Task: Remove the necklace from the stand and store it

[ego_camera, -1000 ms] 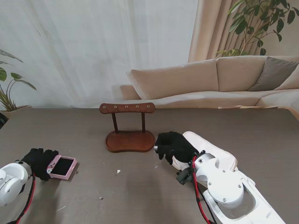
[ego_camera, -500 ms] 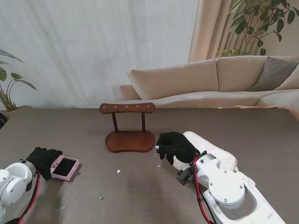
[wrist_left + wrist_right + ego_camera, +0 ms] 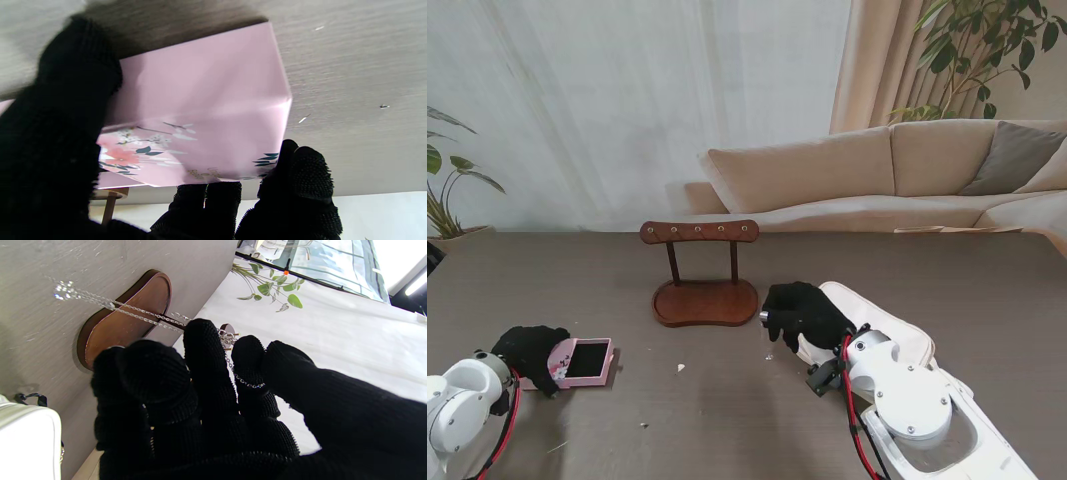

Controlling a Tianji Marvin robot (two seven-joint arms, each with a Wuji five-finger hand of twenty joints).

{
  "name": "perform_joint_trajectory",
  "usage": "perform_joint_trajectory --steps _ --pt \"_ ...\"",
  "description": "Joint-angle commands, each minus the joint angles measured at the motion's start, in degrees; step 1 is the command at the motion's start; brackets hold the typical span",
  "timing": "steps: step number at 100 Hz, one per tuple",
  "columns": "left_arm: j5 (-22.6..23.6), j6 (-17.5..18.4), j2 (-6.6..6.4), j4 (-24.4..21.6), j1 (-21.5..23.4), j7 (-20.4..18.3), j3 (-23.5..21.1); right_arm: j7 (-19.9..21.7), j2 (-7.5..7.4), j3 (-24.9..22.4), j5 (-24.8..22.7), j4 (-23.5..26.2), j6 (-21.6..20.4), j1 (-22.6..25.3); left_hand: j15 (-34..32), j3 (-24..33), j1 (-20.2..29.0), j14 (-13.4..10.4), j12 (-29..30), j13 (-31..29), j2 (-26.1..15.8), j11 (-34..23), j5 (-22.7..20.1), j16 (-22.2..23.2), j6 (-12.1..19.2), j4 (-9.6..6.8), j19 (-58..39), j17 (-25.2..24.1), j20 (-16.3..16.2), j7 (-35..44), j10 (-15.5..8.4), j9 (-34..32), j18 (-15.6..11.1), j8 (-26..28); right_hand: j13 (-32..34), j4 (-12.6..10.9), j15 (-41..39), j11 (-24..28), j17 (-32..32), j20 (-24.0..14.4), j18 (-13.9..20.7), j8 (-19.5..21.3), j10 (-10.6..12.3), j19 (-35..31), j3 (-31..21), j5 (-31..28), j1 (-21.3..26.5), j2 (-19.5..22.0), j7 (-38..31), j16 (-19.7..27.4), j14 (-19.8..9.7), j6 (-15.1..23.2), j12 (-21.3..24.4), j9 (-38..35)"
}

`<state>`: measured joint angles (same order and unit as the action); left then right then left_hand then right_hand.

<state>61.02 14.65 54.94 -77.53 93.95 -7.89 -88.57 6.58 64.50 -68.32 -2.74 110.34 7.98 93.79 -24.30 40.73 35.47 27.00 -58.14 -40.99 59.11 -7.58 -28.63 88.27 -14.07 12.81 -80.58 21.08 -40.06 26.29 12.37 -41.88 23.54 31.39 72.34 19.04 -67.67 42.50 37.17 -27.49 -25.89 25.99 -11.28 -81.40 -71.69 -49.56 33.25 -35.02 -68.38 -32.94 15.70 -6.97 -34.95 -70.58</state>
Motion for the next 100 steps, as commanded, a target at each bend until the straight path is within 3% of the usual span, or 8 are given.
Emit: perform_joint_trajectory --steps 1,27,61,100 --pt "-0.71 0.84 1.94 3.67 3.65 -3.07 1.90 0.60 0.32 0.30 0.09 0.01 -0.27 0.41 -33.14 17.38 13.53 -19.24 -8.01 -10.94 -9.94 -15.50 -16.21 1.68 1.21 -1.73 -2.58 3.25 -1.47 60.19 -5.56 -28.40 -11.90 0.03 2.05 0.89 -1.30 -0.55 10.93 0.43 -0.82 1.05 -0.23 -3.35 -2.13 -1.55 0.24 -1.23 0.07 -0.65 0.07 0.74 -0.61 -2.19" --pt "-4.67 2.33 2.66 2.05 4.34 -1.99 -0.01 0.19 0.43 0.53 0.00 -0.22 -0.24 0.06 -37.79 20.88 15.16 -18.32 -10.23 -13.80 -7.47 -17.84 -17.33 1.68 -3.26 -2.46 -5.36 7.19 -2.34 61.04 -4.18 -30.10 -11.70 -2.88 2.06 0.90 -1.40 -0.57 11.00 0.43 -0.85 1.06 -0.23 -3.37 -2.21 -1.62 0.21 -1.40 0.09 -0.69 -0.05 0.67 -0.59 -2.27" --pt "-7.91 5.39 3.23 -3.43 5.27 -2.94 -3.31 -0.40 0.65 1.27 -0.09 -0.58 0.23 -0.94 -37.17 21.60 16.11 -17.67 -11.08 -14.81 -7.00 -18.39 -17.50 1.68 -4.95 -3.00 -5.15 7.74 -2.16 61.46 -3.65 -30.55 -12.01 -3.63 2.07 0.90 -1.45 -0.66 11.00 0.44 -0.84 1.09 -0.29 -3.37 -2.29 -1.70 0.28 -1.44 0.14 -0.72 0.07 0.61 -0.57 -2.25" --pt "-10.58 8.98 3.62 -8.97 4.28 -3.38 -3.50 -1.01 0.96 3.31 -0.41 0.02 1.40 -3.66 -43.07 26.24 15.16 -18.59 -13.25 -17.19 -5.17 -20.53 -17.15 1.68 -7.35 -3.51 -8.86 10.66 -4.52 62.27 -3.21 -31.38 -10.06 0.28 2.10 0.92 -1.57 -0.65 11.10 0.48 -0.71 1.11 -0.16 -3.40 -2.26 -1.69 0.21 -1.38 0.18 -0.78 -0.39 0.71 -0.59 -2.30"
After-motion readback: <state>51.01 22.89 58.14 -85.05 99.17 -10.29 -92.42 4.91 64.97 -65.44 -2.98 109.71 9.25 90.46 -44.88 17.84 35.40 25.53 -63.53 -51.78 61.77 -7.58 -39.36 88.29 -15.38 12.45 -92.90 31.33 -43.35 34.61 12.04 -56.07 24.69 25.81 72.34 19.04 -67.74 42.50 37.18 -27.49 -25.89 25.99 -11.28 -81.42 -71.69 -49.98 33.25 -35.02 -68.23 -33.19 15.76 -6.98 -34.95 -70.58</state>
